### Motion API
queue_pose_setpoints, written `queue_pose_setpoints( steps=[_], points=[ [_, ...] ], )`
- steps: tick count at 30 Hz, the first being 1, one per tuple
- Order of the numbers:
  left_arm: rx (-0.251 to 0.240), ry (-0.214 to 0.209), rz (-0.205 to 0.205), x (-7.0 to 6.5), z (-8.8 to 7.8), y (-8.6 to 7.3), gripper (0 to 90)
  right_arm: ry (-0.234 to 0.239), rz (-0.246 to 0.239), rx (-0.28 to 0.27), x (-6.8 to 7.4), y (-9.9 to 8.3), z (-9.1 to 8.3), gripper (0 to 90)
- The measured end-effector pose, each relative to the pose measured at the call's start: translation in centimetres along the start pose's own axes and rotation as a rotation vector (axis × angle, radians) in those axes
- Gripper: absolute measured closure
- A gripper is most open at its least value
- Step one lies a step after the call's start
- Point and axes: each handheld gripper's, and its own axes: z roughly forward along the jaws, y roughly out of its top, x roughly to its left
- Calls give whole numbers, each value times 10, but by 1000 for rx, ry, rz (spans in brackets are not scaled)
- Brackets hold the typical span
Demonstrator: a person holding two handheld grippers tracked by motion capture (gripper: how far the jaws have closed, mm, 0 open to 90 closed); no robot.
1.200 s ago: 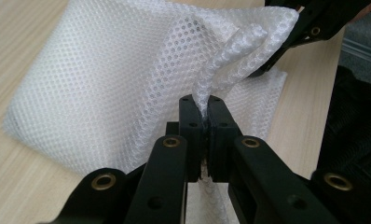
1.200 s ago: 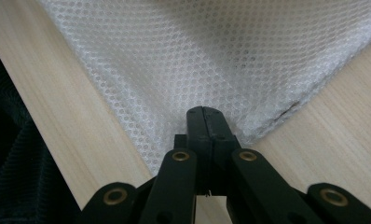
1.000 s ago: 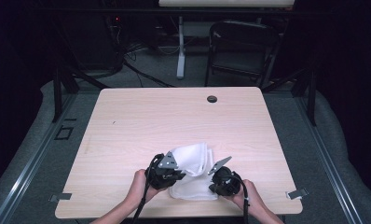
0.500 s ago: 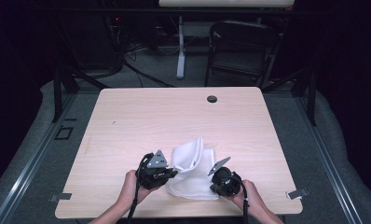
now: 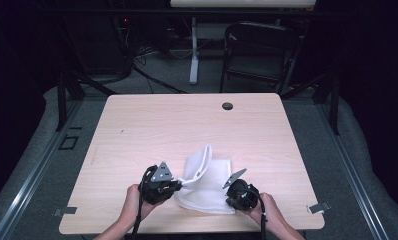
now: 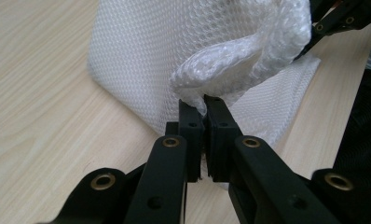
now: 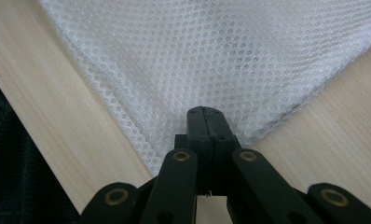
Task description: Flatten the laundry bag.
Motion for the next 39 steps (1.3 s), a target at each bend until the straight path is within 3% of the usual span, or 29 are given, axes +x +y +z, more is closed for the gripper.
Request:
queue_pose_setpoints(
  steps=[17, 24, 39],
  points=[
    [39, 6, -13, 9, -1, -11, 866, -16, -7, 12, -2, -2, -2, 900],
    [49, 10, -7, 6, 0, -13, 866, -24, -5, 26, -5, -3, -3, 900],
    [76, 7, -61, 14, 0, -20, 857, -25, 16, 17, -15, -9, -6, 900]
  ],
)
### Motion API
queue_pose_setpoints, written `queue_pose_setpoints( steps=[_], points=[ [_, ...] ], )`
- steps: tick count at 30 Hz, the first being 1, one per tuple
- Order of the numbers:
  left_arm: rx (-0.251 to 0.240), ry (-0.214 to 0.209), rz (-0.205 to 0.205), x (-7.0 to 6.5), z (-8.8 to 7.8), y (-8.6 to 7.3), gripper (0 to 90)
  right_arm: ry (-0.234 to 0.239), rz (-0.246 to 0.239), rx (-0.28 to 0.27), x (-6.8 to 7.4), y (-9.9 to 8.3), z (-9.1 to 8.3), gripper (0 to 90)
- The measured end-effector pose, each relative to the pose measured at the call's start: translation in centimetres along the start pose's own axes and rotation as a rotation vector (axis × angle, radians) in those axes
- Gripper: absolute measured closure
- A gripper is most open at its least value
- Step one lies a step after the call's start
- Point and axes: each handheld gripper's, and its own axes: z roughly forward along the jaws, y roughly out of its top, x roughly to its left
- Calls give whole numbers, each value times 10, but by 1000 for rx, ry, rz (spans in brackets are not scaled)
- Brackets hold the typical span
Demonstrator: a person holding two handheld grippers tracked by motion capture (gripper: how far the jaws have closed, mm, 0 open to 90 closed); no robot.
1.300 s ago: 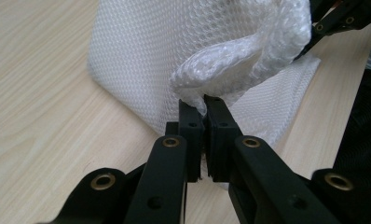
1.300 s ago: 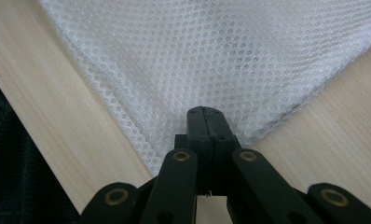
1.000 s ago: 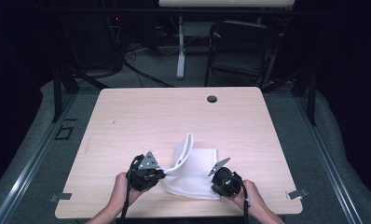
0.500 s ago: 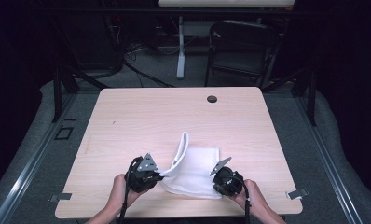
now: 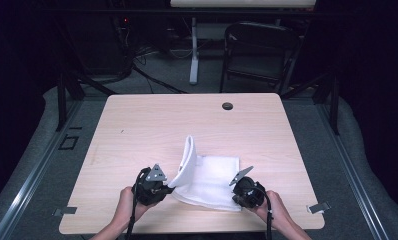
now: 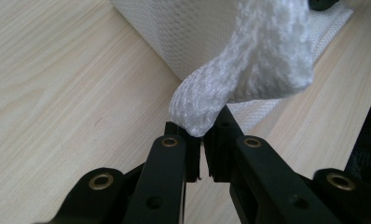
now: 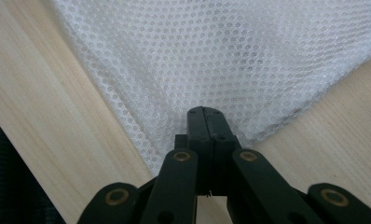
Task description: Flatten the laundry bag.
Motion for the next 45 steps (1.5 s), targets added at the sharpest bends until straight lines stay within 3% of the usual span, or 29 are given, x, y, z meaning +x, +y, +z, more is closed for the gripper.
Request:
queue_pose_setpoints(
  steps=[7, 9, 10, 11, 13, 15, 17, 20, 24, 29, 45],
  points=[
    [34, -31, -4, 4, -3, -4, 787, 16, -5, -6, -3, -1, 0, 900],
    [43, -35, -11, 5, -6, -6, 670, 18, -2, -5, -5, -1, 0, 900],
    [48, -31, -17, 6, -7, -7, 670, 14, -1, -4, -6, -2, -1, 900],
    [61, -27, -27, 9, -9, -9, 558, 22, -3, 2, -9, -2, -2, 900],
    [72, -33, -53, 14, -12, -14, 521, 15, -4, 6, -10, -3, -2, 900],
    [63, -35, -85, 17, -17, -18, 417, 8, -10, 6, -12, -3, -2, 900],
    [57, 1, -76, 18, -22, -20, 353, 1, -25, 13, -13, -4, -3, 900],
    [32, 16, -109, 22, -28, -21, 262, -1, -21, 18, -16, -4, -3, 900],
    [2, 28, -123, 24, -31, -20, 209, 2, 1, 8, -20, -7, -4, 900],
    [-9, 26, -76, 21, -26, -9, 184, 6, 10, 17, -26, -9, -6, 900],
    [26, -45, 43, 1, 24, 24, 162, 4, 55, 14, -36, -12, -7, 900]
  ],
)
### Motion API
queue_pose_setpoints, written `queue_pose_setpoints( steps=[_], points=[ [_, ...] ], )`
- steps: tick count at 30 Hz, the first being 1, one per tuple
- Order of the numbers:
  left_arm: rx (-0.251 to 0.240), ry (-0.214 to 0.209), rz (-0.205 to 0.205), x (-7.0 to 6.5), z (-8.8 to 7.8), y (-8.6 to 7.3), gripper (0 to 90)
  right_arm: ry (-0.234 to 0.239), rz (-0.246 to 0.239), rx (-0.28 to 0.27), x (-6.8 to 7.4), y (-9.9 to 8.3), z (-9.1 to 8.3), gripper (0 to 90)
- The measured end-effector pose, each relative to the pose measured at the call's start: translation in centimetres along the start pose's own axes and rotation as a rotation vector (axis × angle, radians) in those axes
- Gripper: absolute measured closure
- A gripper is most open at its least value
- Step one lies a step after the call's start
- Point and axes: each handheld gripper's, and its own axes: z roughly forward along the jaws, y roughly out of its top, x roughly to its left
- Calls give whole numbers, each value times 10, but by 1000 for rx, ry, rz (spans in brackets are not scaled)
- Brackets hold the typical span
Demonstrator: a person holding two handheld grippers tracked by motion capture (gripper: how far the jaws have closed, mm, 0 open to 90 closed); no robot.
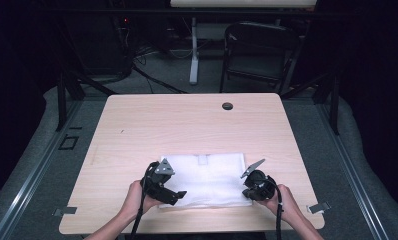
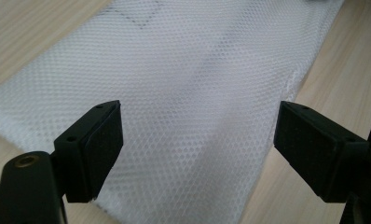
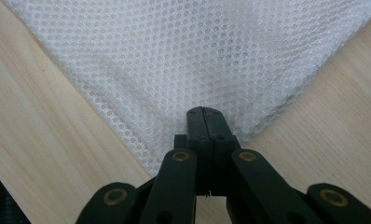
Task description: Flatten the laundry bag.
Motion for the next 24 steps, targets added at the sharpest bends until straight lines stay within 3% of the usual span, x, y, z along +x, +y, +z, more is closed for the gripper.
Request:
queue_pose_setpoints(
  steps=[4, 5, 8, 9, 14, 19, 24],
  points=[
    [15, -50, 22, -5, 12, 2, 189, -5, 5, 9, -2, 0, -1, 900],
    [26, -68, 45, -8, 18, 3, 194, -1, 10, 4, -2, 0, 0, 900],
    [38, -73, 59, -13, 25, 5, 220, -1, 7, 9, -3, 0, -1, 900],
    [41, -98, 70, -15, 28, 6, 236, -5, 16, 2, -2, 0, 0, 900],
    [71, -137, 129, -26, 40, 11, 317, -14, 9, 15, -1, 1, -1, 900],
    [85, -139, 150, -28, 49, 12, 465, -11, 13, 11, -2, 0, -1, 900],
    [99, -153, 190, -34, 56, 14, 513, -10, 16, 11, -2, 0, -1, 900]
  ],
)
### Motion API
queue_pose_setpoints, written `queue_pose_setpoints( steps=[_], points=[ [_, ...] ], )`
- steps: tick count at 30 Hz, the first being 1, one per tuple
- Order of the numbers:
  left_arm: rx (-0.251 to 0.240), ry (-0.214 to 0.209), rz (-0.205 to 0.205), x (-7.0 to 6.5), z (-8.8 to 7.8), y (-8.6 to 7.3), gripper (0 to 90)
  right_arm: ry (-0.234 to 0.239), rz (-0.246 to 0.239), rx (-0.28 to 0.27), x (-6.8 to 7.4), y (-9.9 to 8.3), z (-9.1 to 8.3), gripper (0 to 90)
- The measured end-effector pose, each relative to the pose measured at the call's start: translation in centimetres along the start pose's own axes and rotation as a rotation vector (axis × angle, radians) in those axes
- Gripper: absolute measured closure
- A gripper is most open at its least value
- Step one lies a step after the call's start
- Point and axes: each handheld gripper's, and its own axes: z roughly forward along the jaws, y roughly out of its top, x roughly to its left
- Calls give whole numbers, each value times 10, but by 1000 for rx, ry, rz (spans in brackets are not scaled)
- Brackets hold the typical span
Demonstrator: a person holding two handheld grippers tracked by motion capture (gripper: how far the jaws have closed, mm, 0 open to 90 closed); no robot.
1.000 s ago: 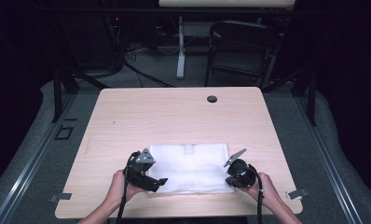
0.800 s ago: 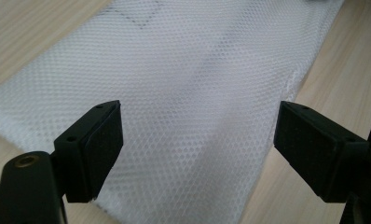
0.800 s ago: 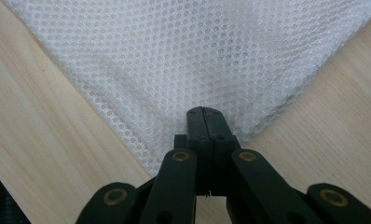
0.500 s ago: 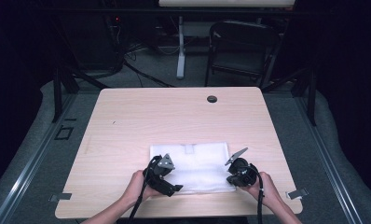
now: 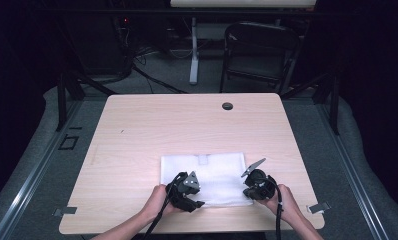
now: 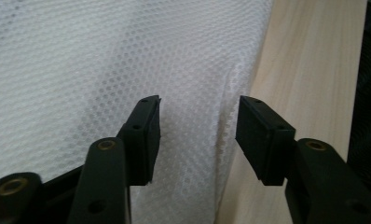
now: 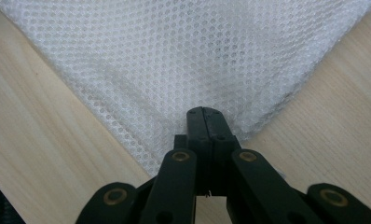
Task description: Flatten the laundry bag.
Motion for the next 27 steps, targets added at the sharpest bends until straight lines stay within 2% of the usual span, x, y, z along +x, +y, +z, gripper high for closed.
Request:
queue_pose_setpoints(
  steps=[2, 3, 5, 8, 14, 15, 18, 24, 27],
  points=[
    [14, -3, 21, -2, 4, 2, 589, 1, 2, 0, 0, 0, 0, 900],
    [18, 9, 37, -3, 5, 3, 607, 1, 6, -4, 0, 0, 0, 900],
    [15, 14, 37, -3, 5, 3, 630, 0, 7, -4, 0, 0, 0, 900],
    [6, 7, 19, 1, 4, 2, 687, 4, 3, -2, 0, 0, 0, 900],
    [5, 4, 11, 4, 4, 2, 794, 0, 6, 3, 0, 0, 0, 900],
    [7, 4, 11, 4, 4, 2, 807, 0, 20, -11, 1, 0, 1, 900],
    [8, -4, 2, 6, 4, 3, 849, -5, 8, 7, 1, 0, 0, 900],
    [5, -12, -12, 9, 5, 3, 868, 2, 8, -4, 1, -1, -1, 900],
    [5, -19, -27, 11, 5, 3, 872, -13, -9, -19, 4, 0, -5, 900]
  ],
)
